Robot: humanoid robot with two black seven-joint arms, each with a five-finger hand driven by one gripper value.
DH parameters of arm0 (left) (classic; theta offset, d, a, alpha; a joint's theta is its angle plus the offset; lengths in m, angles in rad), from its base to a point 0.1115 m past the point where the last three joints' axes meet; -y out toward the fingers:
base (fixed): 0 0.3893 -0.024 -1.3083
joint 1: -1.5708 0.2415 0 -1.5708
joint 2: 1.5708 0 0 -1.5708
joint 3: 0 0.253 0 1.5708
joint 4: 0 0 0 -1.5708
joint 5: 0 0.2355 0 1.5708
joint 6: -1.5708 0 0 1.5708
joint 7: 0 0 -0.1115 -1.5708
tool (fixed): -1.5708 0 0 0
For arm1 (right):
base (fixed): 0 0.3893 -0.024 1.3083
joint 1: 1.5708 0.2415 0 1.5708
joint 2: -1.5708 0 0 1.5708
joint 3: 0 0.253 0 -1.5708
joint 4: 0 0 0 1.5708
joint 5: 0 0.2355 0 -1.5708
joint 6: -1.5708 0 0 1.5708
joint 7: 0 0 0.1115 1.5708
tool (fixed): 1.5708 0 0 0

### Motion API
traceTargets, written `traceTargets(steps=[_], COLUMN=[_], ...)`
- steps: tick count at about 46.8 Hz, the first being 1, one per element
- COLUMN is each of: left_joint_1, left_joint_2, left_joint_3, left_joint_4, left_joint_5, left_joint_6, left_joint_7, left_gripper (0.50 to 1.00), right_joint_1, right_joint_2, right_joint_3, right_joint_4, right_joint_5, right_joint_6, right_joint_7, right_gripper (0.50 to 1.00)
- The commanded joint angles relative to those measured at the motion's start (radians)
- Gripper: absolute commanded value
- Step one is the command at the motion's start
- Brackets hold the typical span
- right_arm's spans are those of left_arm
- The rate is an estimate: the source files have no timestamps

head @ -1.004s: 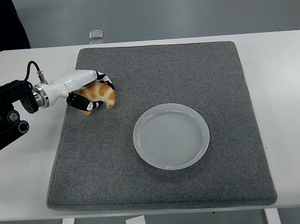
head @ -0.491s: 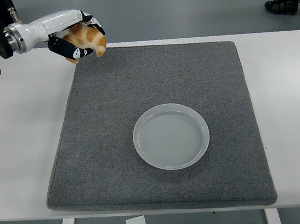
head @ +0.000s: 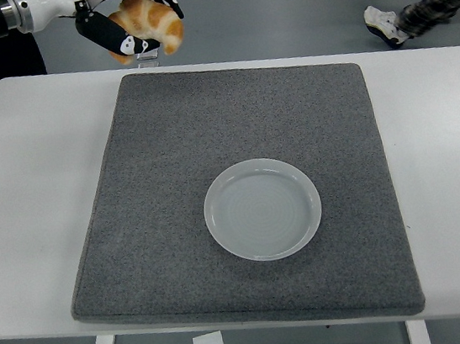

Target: Place the bread on the plate

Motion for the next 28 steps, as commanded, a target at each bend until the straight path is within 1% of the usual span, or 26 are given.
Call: traceTargets(steps=[1, 11, 17, 28], left_joint_1=[-0.018, -0.054, -0.054, -0.035], left_joint_2=[-0.007, -0.056, -0.086, -0.157], left_joint_3=[0.001, 0.001, 0.001, 0.015], left_joint_4=[-0.028, -0.061, -0.063, -0.067], left_joint_5=[0.0, 0.0, 0.0, 0.007], left_joint_6=[-0.002, -0.023, -0.046, -0.056], left_joint_7=[0.001, 0.001, 0.001, 0.001], left_gripper=[0.5, 0.5, 0.5, 0.5], right_joint_1=[0.0, 0.0, 0.0, 0.0], right_joint_2=[0.0, 0.0, 0.0, 0.0], right_joint_3=[0.0, 0.0, 0.002, 0.0], right_joint_4=[0.0, 0.0, 0.0, 0.0], right_joint_5=[0.0, 0.0, 0.0, 0.0], right_joint_6=[0.0, 0.0, 0.0, 0.0], right_joint_7=[0.0, 0.0, 0.0, 0.0], right_gripper=[0.952, 0.952, 0.952, 0.954])
